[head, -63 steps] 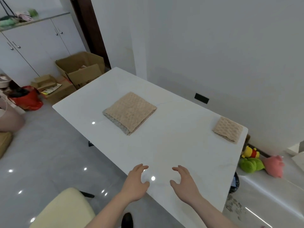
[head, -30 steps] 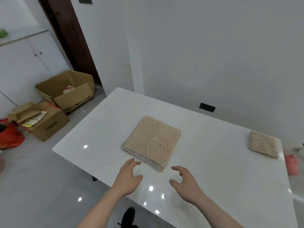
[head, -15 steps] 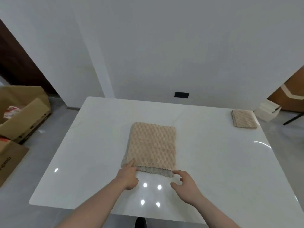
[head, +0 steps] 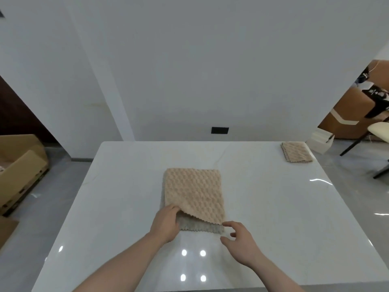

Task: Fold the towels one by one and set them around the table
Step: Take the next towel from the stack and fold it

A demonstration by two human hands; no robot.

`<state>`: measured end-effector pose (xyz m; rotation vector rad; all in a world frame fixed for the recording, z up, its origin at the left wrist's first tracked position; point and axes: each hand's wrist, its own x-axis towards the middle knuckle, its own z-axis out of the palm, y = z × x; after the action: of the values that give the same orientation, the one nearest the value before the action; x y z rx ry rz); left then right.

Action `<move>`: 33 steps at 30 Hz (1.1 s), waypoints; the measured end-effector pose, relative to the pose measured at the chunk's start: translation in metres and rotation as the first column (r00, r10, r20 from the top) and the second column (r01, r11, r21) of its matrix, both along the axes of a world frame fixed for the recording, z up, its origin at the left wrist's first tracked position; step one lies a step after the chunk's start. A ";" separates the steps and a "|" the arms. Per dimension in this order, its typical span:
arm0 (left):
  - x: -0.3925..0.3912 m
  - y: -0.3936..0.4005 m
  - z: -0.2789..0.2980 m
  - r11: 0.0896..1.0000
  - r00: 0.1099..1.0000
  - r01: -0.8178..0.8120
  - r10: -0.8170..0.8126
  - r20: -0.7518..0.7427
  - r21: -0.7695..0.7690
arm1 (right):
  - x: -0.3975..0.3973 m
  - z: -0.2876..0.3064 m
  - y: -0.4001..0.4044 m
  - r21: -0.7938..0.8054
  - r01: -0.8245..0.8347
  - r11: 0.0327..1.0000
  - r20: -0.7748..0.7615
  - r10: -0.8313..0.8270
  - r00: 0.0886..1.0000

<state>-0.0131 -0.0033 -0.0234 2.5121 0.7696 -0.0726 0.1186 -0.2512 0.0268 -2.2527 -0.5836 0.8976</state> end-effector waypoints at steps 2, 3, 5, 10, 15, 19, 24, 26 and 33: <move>0.014 0.002 0.021 0.999 0.970 -0.052 0.047 0.240 0.011 | 0.001 0.006 0.007 0.052 0.029 0.998 0.050 -0.032 0.998; 0.024 0.002 0.038 0.997 0.944 -0.080 0.074 0.322 0.005 | 0.002 0.011 0.011 0.084 0.045 0.995 0.080 -0.052 0.995; 0.047 0.002 0.075 0.992 0.887 -0.128 0.124 0.445 -0.021 | 0.007 0.023 0.020 0.146 0.071 0.987 0.125 -0.090 0.988; 0.080 -0.007 0.173 0.994 0.760 -0.061 0.105 0.641 -0.091 | 0.017 0.056 0.039 0.293 0.129 0.947 0.135 -0.175 0.975; 0.071 -0.020 0.238 0.999 0.728 0.040 -0.016 0.685 -0.020 | 0.013 0.090 0.048 0.394 0.131 0.910 0.099 -0.184 0.978; 0.054 -0.033 0.265 0.992 0.778 0.085 -0.008 0.628 -0.093 | 0.005 0.104 0.049 0.433 0.087 0.897 0.077 -0.133 0.988; 0.039 -0.048 0.269 0.982 0.859 0.138 -0.051 0.510 -0.133 | -0.005 0.115 0.042 0.482 0.034 0.875 0.051 -0.067 0.996; 0.034 -0.054 0.264 0.980 0.884 0.145 -0.066 0.463 -0.137 | -0.002 0.115 0.035 0.451 0.006 0.892 0.091 -0.053 0.994; 0.009 -0.070 0.249 0.982 0.924 0.033 0.041 0.381 -0.187 | 0.013 0.116 -0.001 0.433 -0.031 0.901 0.039 0.015 0.999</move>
<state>-0.0045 -0.0736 0.2260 2.2421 0.5744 0.3253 0.1317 -0.2521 0.1430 -1.8611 -0.7465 0.6604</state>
